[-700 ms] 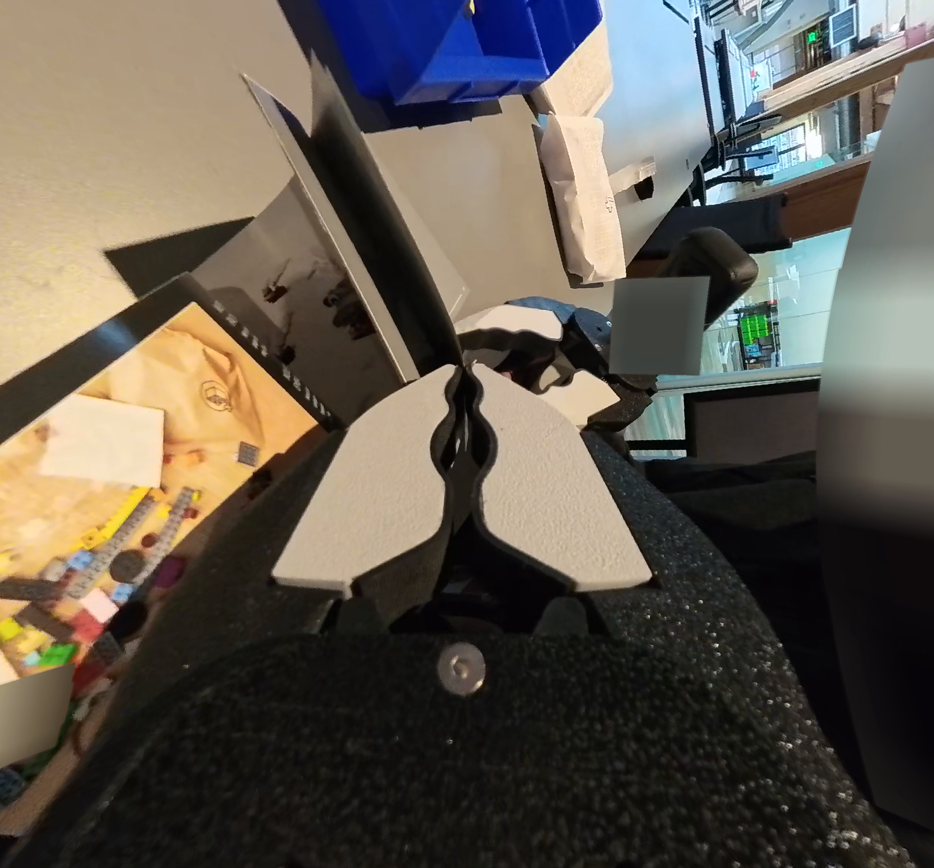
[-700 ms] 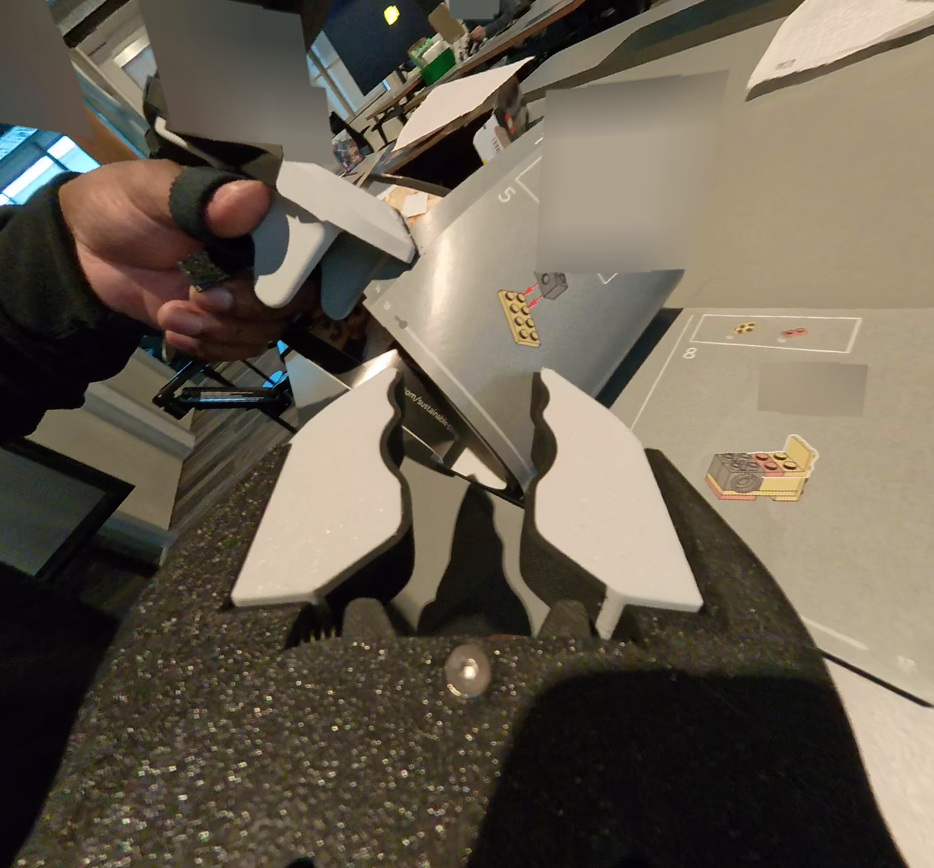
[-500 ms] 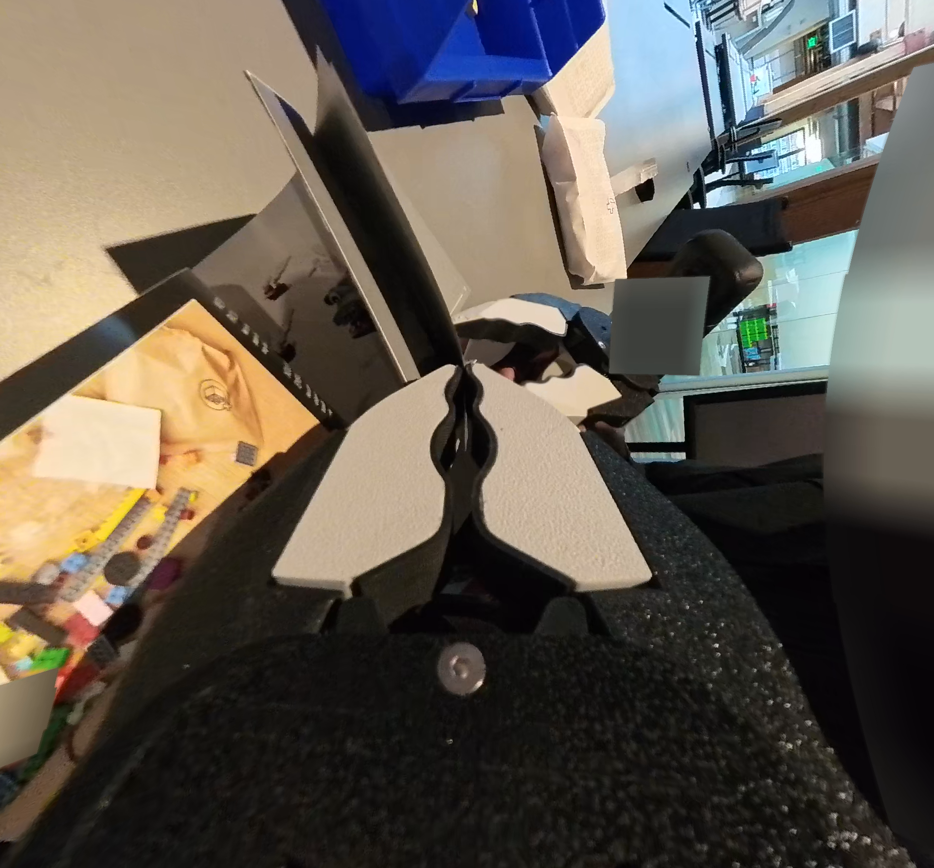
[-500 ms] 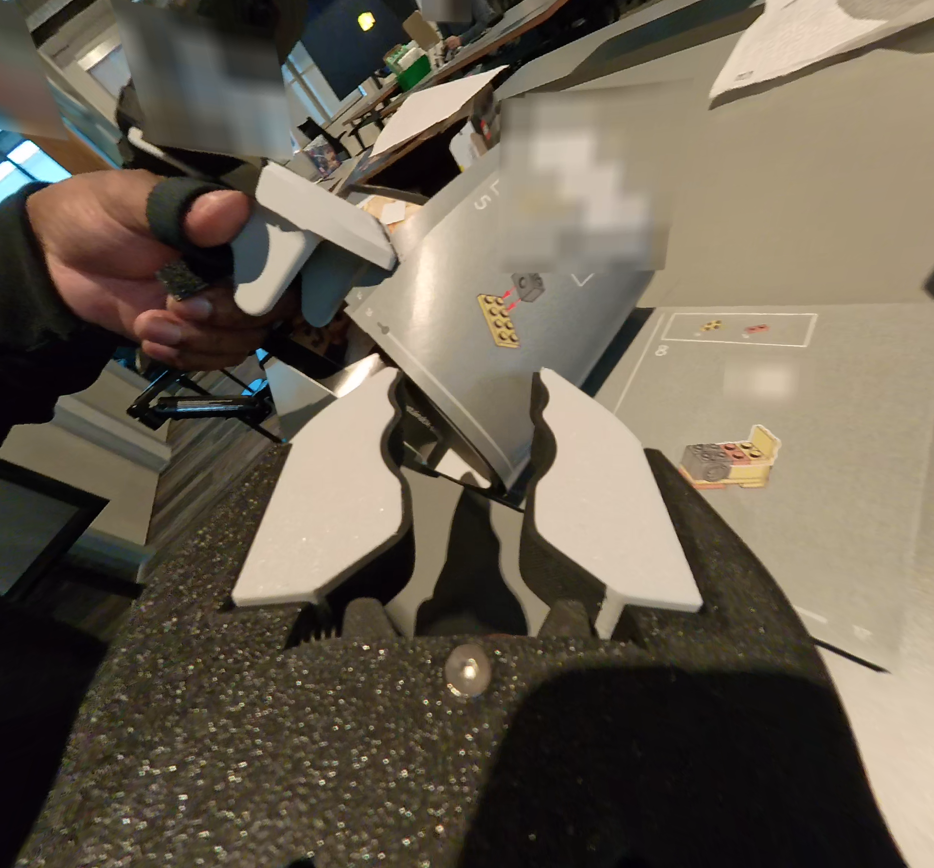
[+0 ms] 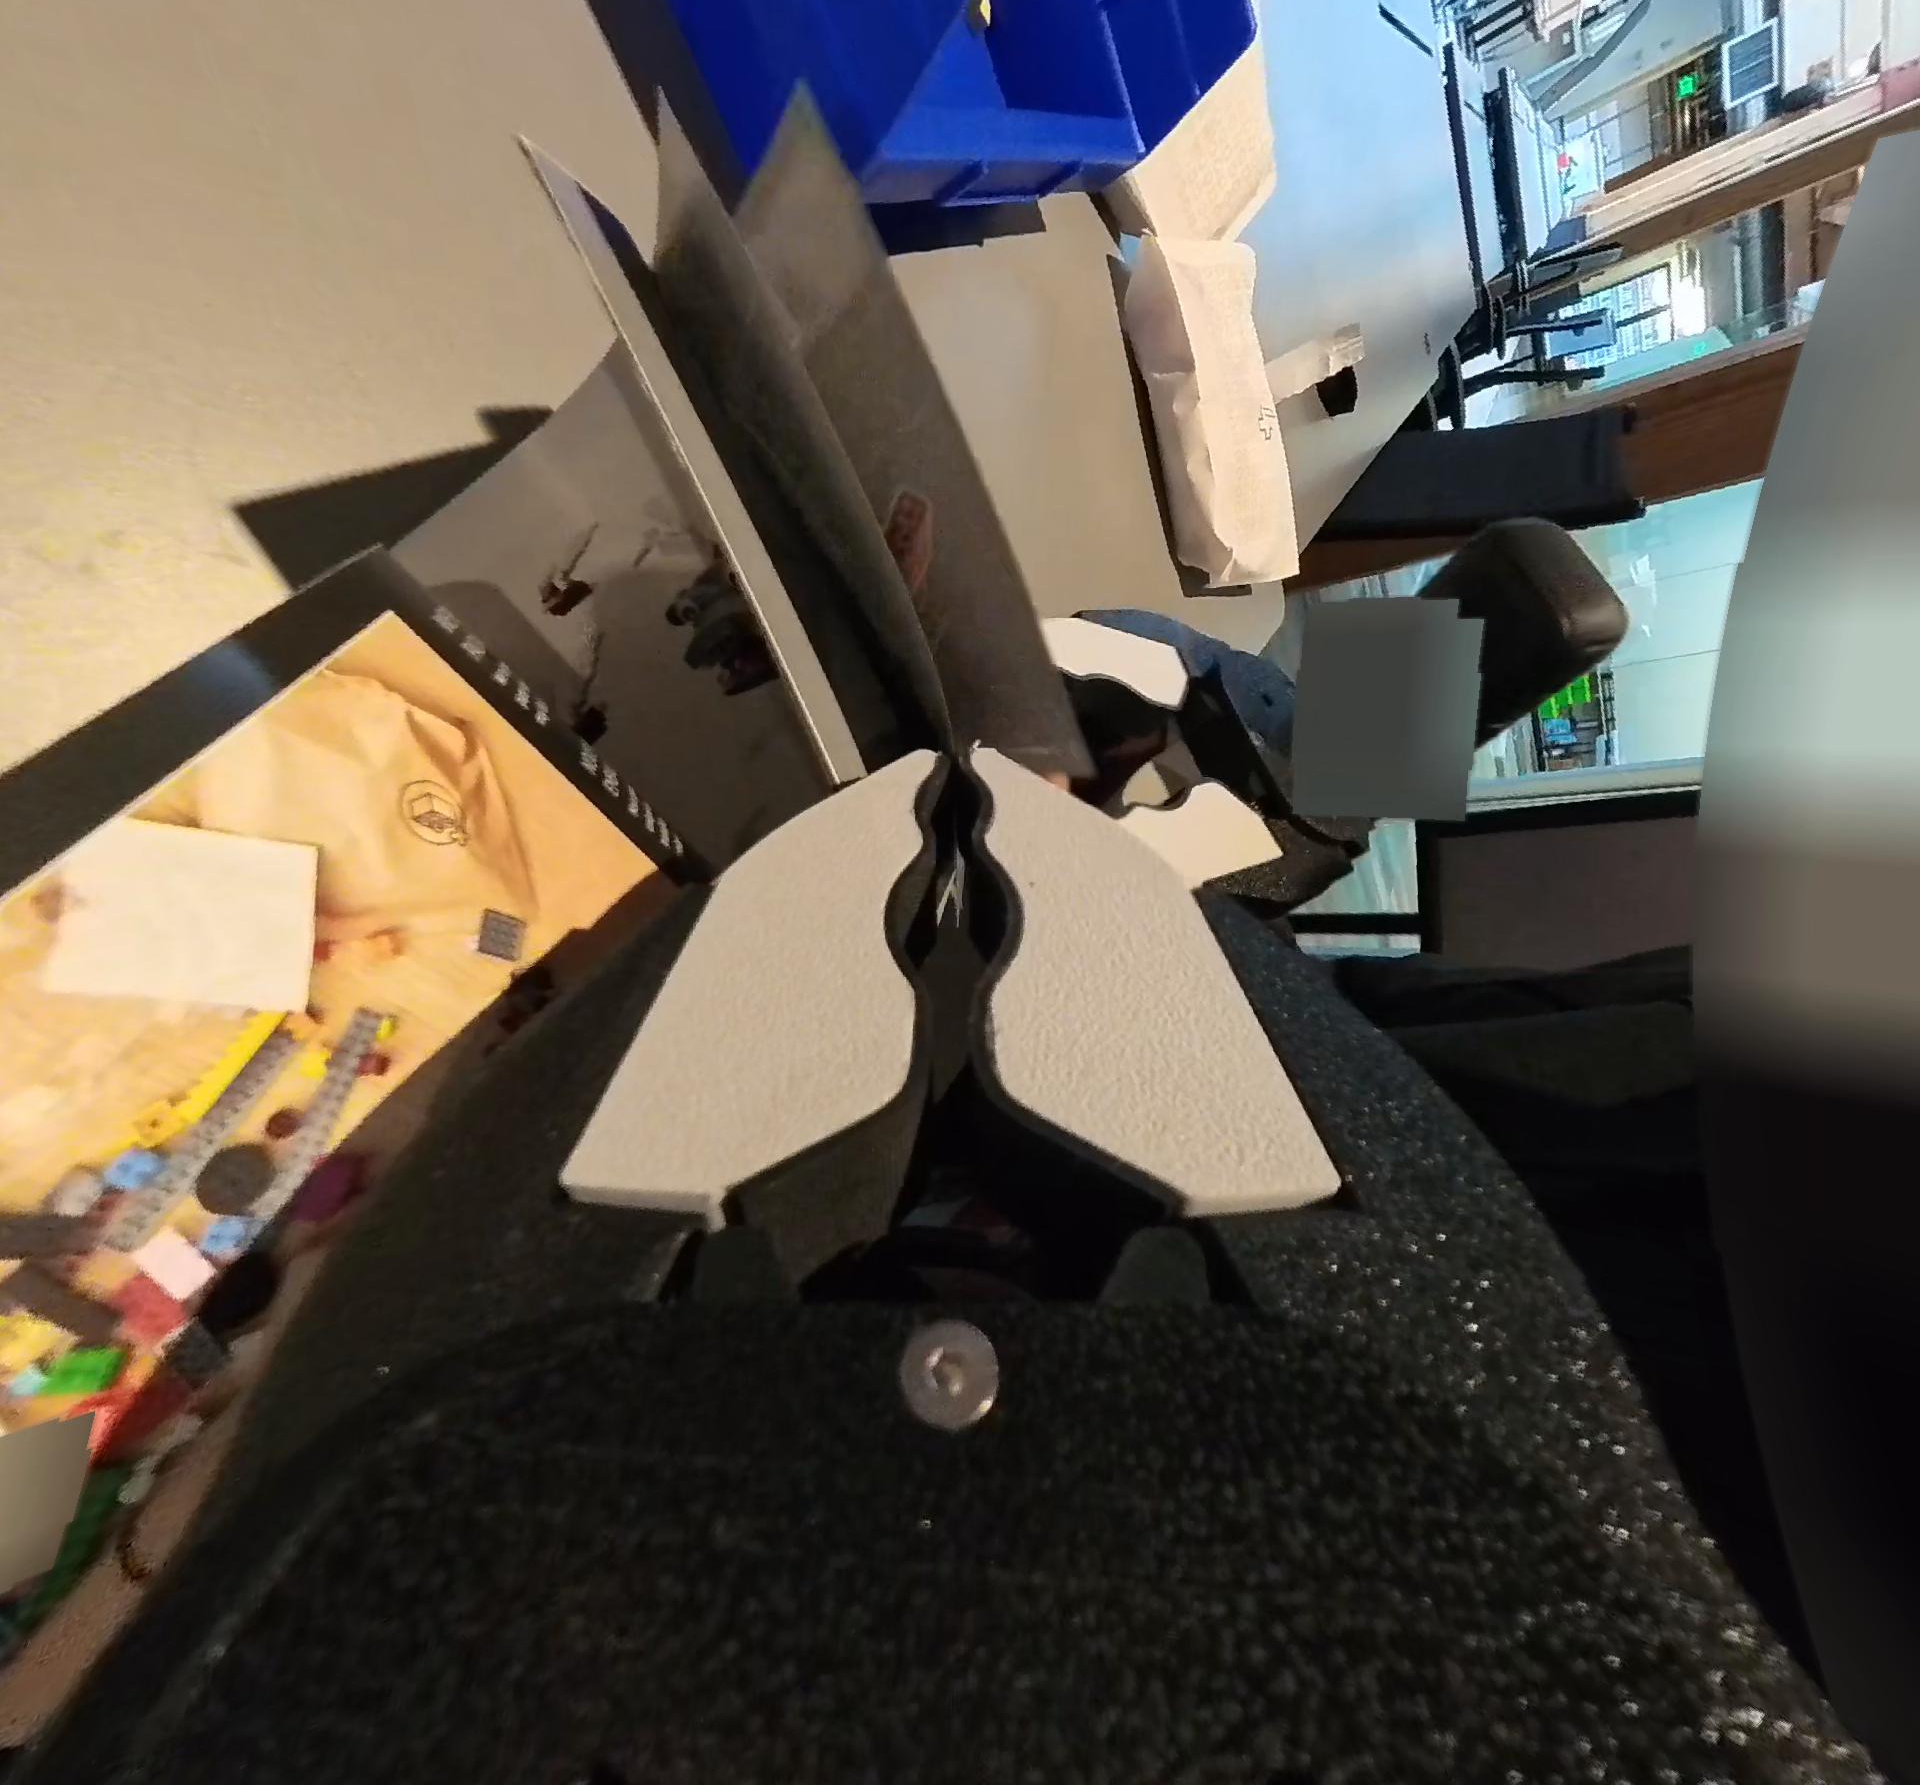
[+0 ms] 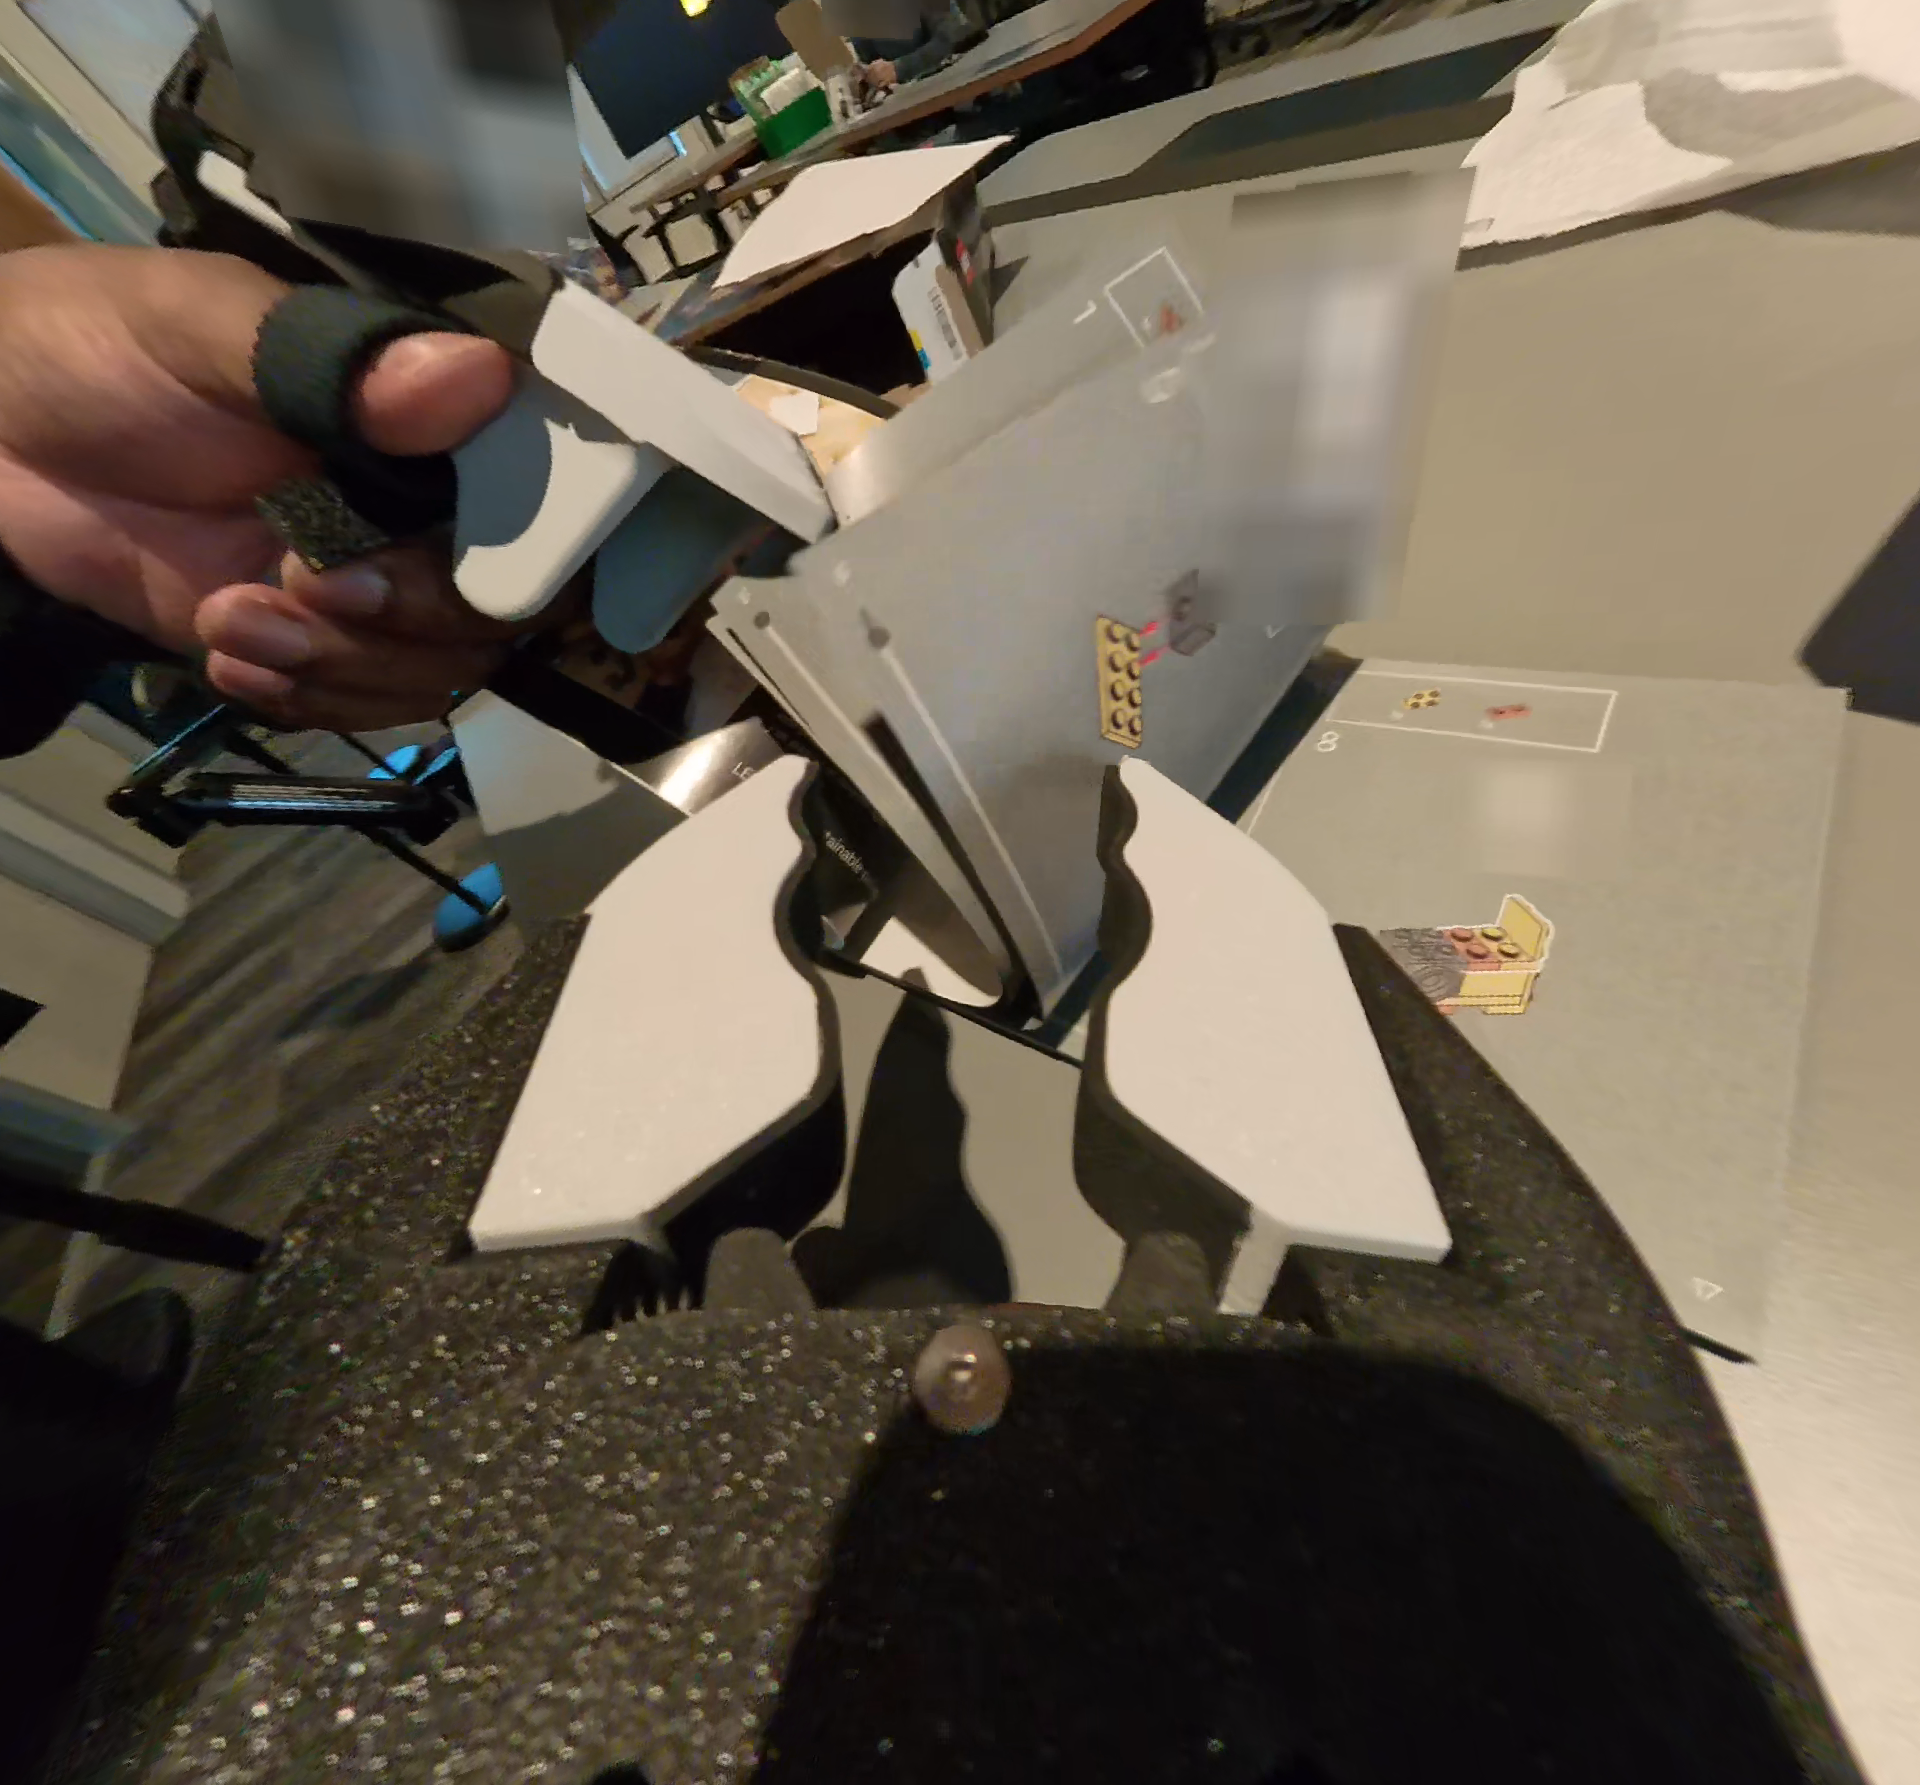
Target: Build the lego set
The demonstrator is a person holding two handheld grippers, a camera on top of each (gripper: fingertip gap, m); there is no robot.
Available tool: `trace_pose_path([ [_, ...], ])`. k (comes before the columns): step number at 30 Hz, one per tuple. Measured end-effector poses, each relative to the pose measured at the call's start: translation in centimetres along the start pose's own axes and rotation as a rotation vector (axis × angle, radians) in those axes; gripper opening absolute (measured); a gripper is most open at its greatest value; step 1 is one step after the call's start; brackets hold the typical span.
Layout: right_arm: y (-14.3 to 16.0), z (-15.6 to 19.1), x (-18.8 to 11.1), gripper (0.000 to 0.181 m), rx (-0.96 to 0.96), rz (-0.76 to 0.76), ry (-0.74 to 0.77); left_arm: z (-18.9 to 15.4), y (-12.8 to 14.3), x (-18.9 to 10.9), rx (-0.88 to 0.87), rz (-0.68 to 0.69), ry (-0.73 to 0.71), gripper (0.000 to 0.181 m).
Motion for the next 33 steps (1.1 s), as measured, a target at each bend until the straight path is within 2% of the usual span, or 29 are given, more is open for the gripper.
trace_pose_path([
  [5, -0.1, -0.8, -0.3, 0.051, -0.015, -0.007, 0.070, 0.1, 0.0, 0.1, 0.008, 0.002, -0.011, 0.000],
  [9, -0.4, -3.2, -1.9, 0.057, -0.098, 0.009, 0.251, 0.2, 0.1, 0.1, 0.013, -0.006, -0.012, 0.000],
  [11, -1.5, -4.1, -3.3, 0.058, -0.149, -0.029, 0.330, 0.2, 0.2, 0.0, 0.013, -0.009, -0.013, 0.000],
  [15, -3.4, -4.3, -4.6, 0.052, -0.239, -0.097, 0.362, 0.3, 0.3, -0.1, 0.015, -0.020, -0.008, 0.000],
  [21, -0.9, -5.6, -1.5, 0.045, -0.372, 0.232, 0.302, 0.8, 0.6, -0.6, 0.013, -0.053, 0.016, 0.000],
  [27, 0.2, -5.8, 1.5, 0.040, -0.556, 0.478, 0.288, 1.1, 1.2, -1.5, 0.008, -0.094, 0.057, 0.000],
  [33, 1.9, -4.7, 3.7, 0.041, -0.562, 0.591, 0.195, 1.5, 1.9, -2.8, 0.025, -0.144, 0.093, 0.000],
])
Point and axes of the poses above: each gripper's, where its closed fingertips meet, x out along the fingers, y out of its underside, z = x × y across the jaws, the point moved 4 cm from there along -x, back along the fingers, and after that the axes turned 8 degrees about -x, right-handed, at the moved point
